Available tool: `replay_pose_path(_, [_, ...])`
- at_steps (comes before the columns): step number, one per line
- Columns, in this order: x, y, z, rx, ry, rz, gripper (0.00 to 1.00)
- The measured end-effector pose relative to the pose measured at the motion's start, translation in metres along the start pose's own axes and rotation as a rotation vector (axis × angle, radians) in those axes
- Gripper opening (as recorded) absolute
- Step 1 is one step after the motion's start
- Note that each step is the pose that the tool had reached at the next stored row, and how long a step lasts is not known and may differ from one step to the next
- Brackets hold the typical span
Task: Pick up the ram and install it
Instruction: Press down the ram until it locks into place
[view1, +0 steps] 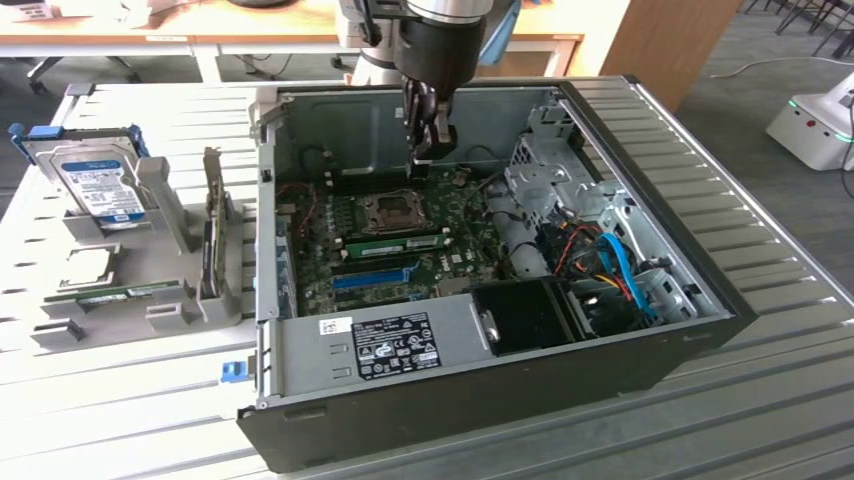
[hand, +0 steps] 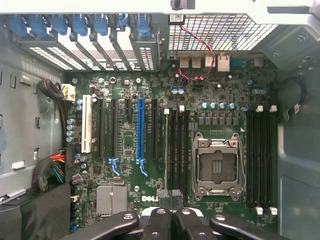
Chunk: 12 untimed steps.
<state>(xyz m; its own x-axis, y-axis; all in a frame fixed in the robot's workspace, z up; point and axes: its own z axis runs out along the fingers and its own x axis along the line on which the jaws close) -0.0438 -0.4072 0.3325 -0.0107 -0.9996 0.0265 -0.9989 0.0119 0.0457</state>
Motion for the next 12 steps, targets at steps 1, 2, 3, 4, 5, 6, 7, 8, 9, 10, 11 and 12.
replay_pose_path(1, [0.0000,0.0000,0.0000,-0.0001,0.0000,0.000,0.10])
replay_pose_path(2, [0.0000,0.0000,0.0000,0.0000,0.0001,0.000,0.10])
replay_pose_path(3, [0.0000,0.0000,0.0000,0.0000,0.0001,0.000,0.10])
replay_pose_path(4, [0.0000,0.0000,0.0000,-0.0001,0.0000,0.001,0.10])
replay_pose_path(5, [0.0000,0.0000,0.0000,-0.0002,-0.0001,0.004,0.10])
replay_pose_path(6, [0.0000,0.0000,0.0000,-0.0003,-0.0003,0.009,0.10])
replay_pose_path(7, [0.0000,0.0000,0.0000,-0.0005,-0.0006,0.015,0.10])
replay_pose_path(8, [0.0000,0.0000,0.0000,-0.0007,-0.0009,0.024,0.10])
replay_pose_path(9, [0.0000,0.0000,0.0001,-0.0009,-0.0015,0.034,0.10])
replay_pose_path(10, [0.0000,0.0000,0.0002,-0.0013,-0.0021,0.047,0.10])
replay_pose_path(11, [0.0000,0.0000,0.0002,-0.0017,-0.0027,0.061,0.10])
replay_pose_path(12, [0.0000,0.0000,0.0003,-0.0021,-0.0035,0.077,0.10])
